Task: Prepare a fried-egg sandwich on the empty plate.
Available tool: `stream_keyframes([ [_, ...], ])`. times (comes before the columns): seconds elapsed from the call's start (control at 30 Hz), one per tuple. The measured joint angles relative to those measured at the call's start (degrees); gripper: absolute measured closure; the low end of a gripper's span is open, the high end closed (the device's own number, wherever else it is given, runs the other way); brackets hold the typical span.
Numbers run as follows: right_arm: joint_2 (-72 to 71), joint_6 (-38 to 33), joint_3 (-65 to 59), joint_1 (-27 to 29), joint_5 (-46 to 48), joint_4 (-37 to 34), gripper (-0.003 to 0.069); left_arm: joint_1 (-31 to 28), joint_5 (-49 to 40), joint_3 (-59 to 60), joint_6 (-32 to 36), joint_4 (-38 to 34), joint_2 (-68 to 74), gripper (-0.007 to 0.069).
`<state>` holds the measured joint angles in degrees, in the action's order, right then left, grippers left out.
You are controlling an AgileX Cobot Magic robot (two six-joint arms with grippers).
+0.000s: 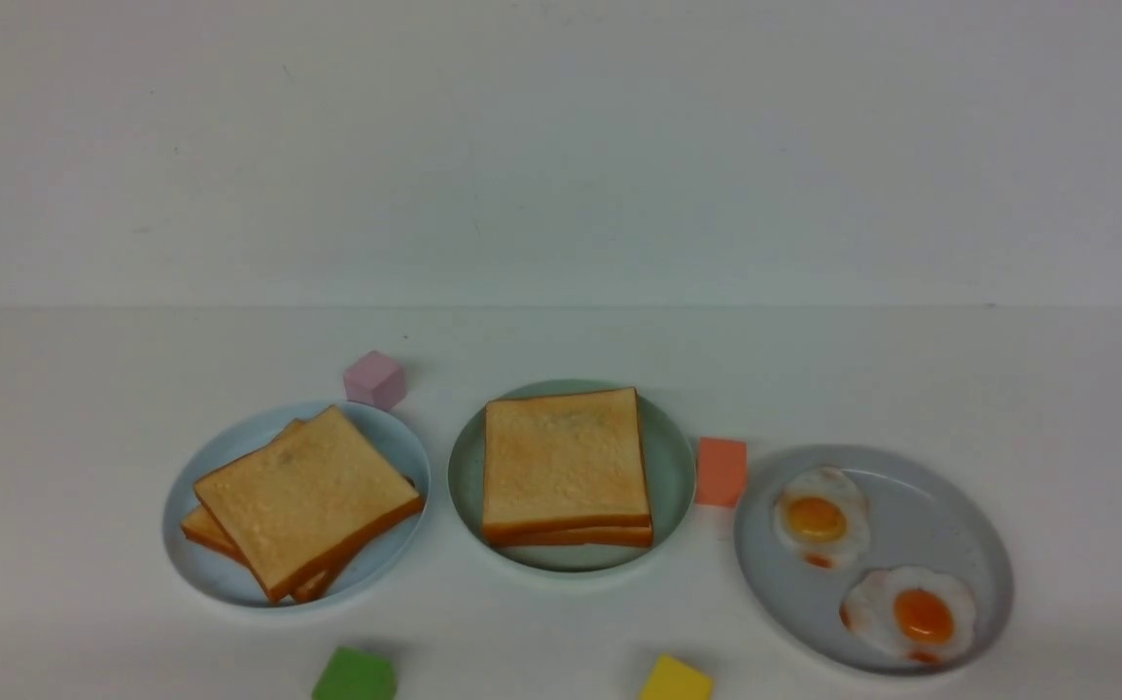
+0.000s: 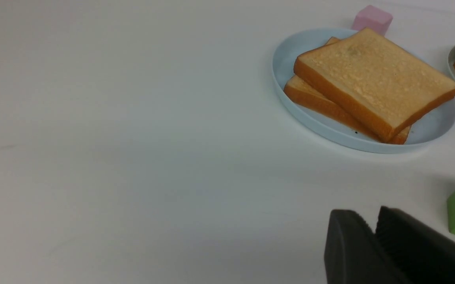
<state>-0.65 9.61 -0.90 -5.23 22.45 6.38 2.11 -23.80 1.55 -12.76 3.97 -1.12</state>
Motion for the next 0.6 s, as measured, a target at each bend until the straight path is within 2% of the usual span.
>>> stream_keyframes([
  [0.6,0.0,0.15,0.0,0.0,0.0,0.05,0.0566,0.0,0.0,0.0,0.0,0.05,0.0,0.049],
])
